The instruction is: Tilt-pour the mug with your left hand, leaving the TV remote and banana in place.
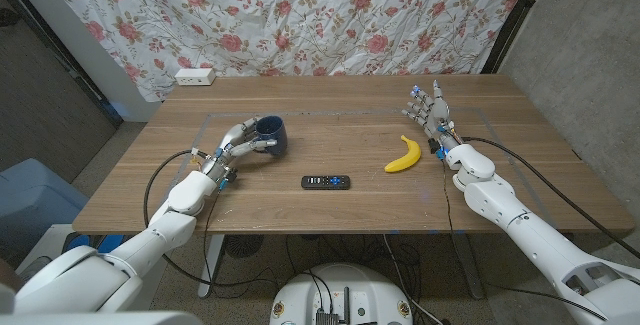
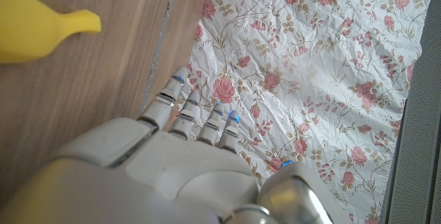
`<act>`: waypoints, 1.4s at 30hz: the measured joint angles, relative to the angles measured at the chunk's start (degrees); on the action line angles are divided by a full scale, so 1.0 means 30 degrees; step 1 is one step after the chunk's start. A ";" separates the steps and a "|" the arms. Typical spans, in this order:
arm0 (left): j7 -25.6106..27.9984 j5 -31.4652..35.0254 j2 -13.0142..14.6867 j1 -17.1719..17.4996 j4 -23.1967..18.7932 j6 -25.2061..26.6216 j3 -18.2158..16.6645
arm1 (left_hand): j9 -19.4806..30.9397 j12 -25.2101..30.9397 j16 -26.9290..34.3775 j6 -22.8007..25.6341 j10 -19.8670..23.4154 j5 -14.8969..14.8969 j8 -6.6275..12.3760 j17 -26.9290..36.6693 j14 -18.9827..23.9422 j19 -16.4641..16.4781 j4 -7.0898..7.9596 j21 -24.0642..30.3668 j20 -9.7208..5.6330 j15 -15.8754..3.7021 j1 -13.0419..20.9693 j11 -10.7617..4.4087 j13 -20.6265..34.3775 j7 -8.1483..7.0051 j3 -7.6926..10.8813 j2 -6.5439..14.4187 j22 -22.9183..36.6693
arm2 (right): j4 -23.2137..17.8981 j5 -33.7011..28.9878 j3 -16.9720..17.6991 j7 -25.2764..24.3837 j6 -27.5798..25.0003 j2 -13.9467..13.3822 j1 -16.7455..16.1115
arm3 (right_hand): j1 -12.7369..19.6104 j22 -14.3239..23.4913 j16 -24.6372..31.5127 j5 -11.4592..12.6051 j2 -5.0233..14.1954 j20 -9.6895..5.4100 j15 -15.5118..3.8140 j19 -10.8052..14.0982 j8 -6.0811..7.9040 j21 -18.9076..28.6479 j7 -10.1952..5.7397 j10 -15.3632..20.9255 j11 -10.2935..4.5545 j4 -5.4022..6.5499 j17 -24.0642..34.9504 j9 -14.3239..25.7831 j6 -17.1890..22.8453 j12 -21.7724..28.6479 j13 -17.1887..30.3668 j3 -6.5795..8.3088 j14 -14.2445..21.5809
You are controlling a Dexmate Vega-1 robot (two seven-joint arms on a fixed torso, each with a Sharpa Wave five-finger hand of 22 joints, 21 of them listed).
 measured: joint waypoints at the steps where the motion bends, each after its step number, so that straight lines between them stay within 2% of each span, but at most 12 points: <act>1: 0.0036 0.0000 0.0151 0.0174 -0.0510 0.0084 -0.0055 | 0.0001 0.0000 0.0025 0.0002 0.0072 0.0000 0.0005 0.0002 0.0029 0.0000 -0.0002 0.0000 0.0000 -0.0029 -0.0002 0.0072 0.0263 0.0001 -0.0002 0.0001 0.0000 | 0.0000 0.0000 0.0000 0.0001 0.0000 0.0001 0.0000 | 0.0000 0.0000 0.0000 0.0000 0.0000 0.0000 0.0000 0.0000 0.0000 0.0000 0.0000 0.0000 0.0000 0.0000 0.0001 0.0000 0.0000 0.0000 0.0000 0.0000 0.0000; 9: 0.0577 0.0318 0.0807 0.0763 -0.2286 0.1110 -0.0249 | 0.0005 0.0421 0.0373 0.0003 0.0238 -0.0001 0.0504 0.0190 0.0345 0.0164 0.0005 0.0073 0.0041 0.0000 -0.0030 0.0238 0.0711 -0.0001 -0.0316 0.0030 0.0092 | 0.0001 -0.0002 0.0000 0.0000 0.0000 0.0003 0.0000 | 0.0000 0.0001 0.0000 0.0000 0.0000 0.0000 0.0000 0.0000 0.0000 0.0000 0.0000 0.0000 0.0000 0.0000 0.0000 -0.0001 0.0000 0.0000 0.0000 0.0000 0.0000; 18: 0.1477 0.0996 0.1861 0.1668 -0.4952 0.2331 -0.0665 | 0.0008 0.0659 0.0617 0.0133 0.0237 -0.0002 0.0524 0.0297 0.0508 0.0410 0.0003 0.0147 0.0067 0.0040 -0.0032 0.0237 0.0718 0.0006 -0.0627 0.0031 0.0092 | 0.0006 -0.0003 -0.0003 0.0001 0.0000 0.0003 -0.0001 | 0.0000 0.0001 0.0000 0.0000 0.0000 0.0000 0.0000 0.0000 0.0000 0.0000 0.0000 0.0000 0.0000 0.0000 0.0001 -0.0001 0.0000 0.0000 0.0000 0.0000 0.0000; 26: 0.2203 0.1840 0.2614 0.2222 -0.6653 0.3324 -0.0917 | 0.0016 0.0790 0.0868 0.0202 0.0341 0.0133 0.0629 0.0297 0.0622 0.0572 0.0060 0.0218 0.0094 0.0132 -0.0054 0.0341 0.0723 0.0073 -0.0847 0.0054 0.0091 | 0.0015 -0.0004 -0.0004 0.0001 0.0000 0.0003 0.0000 | 0.0000 0.0001 0.0000 0.0000 0.0000 0.0000 0.0000 0.0000 0.0000 0.0000 0.0000 0.0000 0.0000 0.0000 0.0001 0.0000 0.0000 0.0000 0.0000 0.0000 0.0000; 27: 0.2330 0.2011 0.2876 0.2393 -0.7225 0.3514 -0.0993 | 0.0016 0.0790 0.0883 0.0202 0.0341 0.0133 0.0630 0.0297 0.0626 0.0579 0.0059 0.0218 0.0102 0.0127 -0.0054 0.0341 0.0723 0.0073 -0.0848 0.0054 0.0090 | 0.0016 -0.0004 -0.0004 0.0001 0.0000 0.0003 0.0000 | 0.0000 0.0000 0.0000 0.0000 0.0000 0.0000 0.0000 0.0000 0.0000 0.0000 0.0000 0.0000 0.0000 0.0000 0.0000 0.0000 0.0000 0.0000 0.0000 0.0000 0.0000; 42: 0.3323 0.3770 0.4363 0.3095 -1.0328 0.5565 -0.1417 | 0.0022 0.1008 0.1127 0.0242 0.0442 0.0132 0.0672 0.0297 0.0648 0.0681 0.0097 0.0218 -0.0001 0.0105 -0.0054 0.0443 0.0730 0.0110 -0.1196 0.0054 0.0089 | 0.0026 -0.0005 -0.0004 0.0008 0.0005 0.0008 0.0010 | 0.0000 0.0000 0.0000 0.0000 0.0000 0.0000 0.0000 0.0000 0.0000 0.0000 0.0000 0.0000 0.0000 0.0000 0.0000 0.0000 0.0000 0.0000 -0.0001 0.0000 0.0000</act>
